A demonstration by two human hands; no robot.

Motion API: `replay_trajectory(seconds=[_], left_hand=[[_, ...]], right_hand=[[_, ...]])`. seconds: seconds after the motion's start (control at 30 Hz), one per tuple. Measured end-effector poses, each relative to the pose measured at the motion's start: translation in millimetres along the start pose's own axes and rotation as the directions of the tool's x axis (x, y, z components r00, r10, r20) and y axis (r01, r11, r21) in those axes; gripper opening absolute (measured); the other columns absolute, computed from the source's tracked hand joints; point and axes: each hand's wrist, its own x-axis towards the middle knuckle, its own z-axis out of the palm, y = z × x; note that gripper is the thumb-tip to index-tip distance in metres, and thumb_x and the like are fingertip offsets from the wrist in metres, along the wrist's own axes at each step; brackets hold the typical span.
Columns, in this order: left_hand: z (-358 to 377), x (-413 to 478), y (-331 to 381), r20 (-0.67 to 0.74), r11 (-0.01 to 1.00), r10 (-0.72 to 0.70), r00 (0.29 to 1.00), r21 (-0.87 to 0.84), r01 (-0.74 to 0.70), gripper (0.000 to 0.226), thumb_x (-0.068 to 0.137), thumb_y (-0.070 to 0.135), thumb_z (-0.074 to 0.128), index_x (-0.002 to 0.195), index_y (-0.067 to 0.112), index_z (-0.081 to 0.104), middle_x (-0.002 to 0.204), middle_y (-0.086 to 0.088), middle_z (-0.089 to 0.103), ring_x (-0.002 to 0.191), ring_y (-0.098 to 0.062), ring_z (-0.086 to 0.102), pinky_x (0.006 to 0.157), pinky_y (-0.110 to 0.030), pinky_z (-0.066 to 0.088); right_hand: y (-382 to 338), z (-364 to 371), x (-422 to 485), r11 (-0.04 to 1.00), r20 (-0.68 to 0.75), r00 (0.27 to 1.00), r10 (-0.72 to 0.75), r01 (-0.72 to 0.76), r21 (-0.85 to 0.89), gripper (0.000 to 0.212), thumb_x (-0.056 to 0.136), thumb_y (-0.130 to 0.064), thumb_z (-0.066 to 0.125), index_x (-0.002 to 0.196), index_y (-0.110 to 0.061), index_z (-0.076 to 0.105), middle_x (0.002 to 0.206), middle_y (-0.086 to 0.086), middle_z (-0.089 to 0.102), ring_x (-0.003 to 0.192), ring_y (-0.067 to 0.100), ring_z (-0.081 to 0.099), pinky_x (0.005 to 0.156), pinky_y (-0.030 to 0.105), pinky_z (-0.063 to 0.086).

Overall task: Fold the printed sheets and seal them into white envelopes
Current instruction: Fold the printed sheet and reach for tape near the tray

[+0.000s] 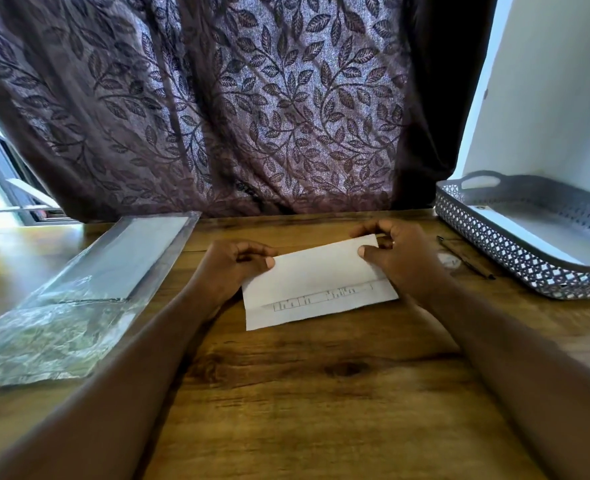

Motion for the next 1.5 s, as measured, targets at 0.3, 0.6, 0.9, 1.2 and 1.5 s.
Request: replay_trajectory(seconds=[0.3,0.6,0.9,1.2,1.5], left_hand=[[18,-10,12,-0.01,0.926,0.267,0.964,0.28,-0.254,0.005,0.084,0.025,0.077,0.085,0.03,0.077,0.086,0.02,0.074,0.083,-0.001,0.068,0.074,-0.028,0.056],[17,-10,12,0.055,0.895,0.318,0.947,0.313,-0.319,0.01,0.086,0.021,0.076,0.084,0.031,0.075,0.086,0.019,0.073,0.081,-0.002,0.068,0.067,-0.019,0.052],[2,-3,9,0.037,0.918,0.279,0.959,0.282,-0.278,0.015,0.084,0.012,0.077,0.081,0.027,0.075,0.087,0.014,0.075,0.079,-0.002,0.068,0.069,-0.017,0.051],[-6,4,-1,0.02,0.929,0.246,0.969,0.28,-0.242,0.019,0.085,0.014,0.077,0.079,0.032,0.073,0.086,0.019,0.074,0.081,-0.005,0.067,0.072,-0.025,0.051],[19,-7,17,0.105,0.7,0.397,0.912,0.607,-0.375,0.018,0.1,0.038,0.054,0.105,0.032,0.07,0.082,0.024,0.064,0.074,0.003,0.059,0.061,-0.023,0.042]], right_hand=[[-14,27,-1,0.829,0.155,0.963,-0.22,0.269,-0.491,0.022,0.103,-0.037,0.05,0.108,-0.035,0.072,0.108,-0.02,0.07,0.109,0.004,0.058,0.119,0.049,-0.008],[-14,21,-1,0.789,0.193,0.963,-0.19,0.266,-0.553,0.02,0.101,-0.039,0.053,0.097,-0.034,0.072,0.08,-0.021,0.061,0.1,0.005,0.061,0.121,0.051,-0.009],[6,6,8,0.878,0.136,0.977,-0.163,0.206,-0.432,0.018,0.095,-0.037,0.06,0.09,-0.029,0.076,0.091,-0.017,0.071,0.095,0.009,0.064,0.117,0.059,0.02],[13,-9,8,0.949,0.101,0.993,-0.065,0.093,-0.301,0.009,0.092,-0.024,0.072,0.091,-0.019,0.079,0.084,-0.007,0.076,0.077,0.005,0.068,0.072,0.035,0.059],[-5,4,-1,0.918,0.073,0.978,-0.197,0.21,-0.336,0.012,0.095,-0.027,0.066,0.098,-0.022,0.077,0.088,-0.013,0.071,0.075,-0.009,0.058,0.058,0.004,0.037]])
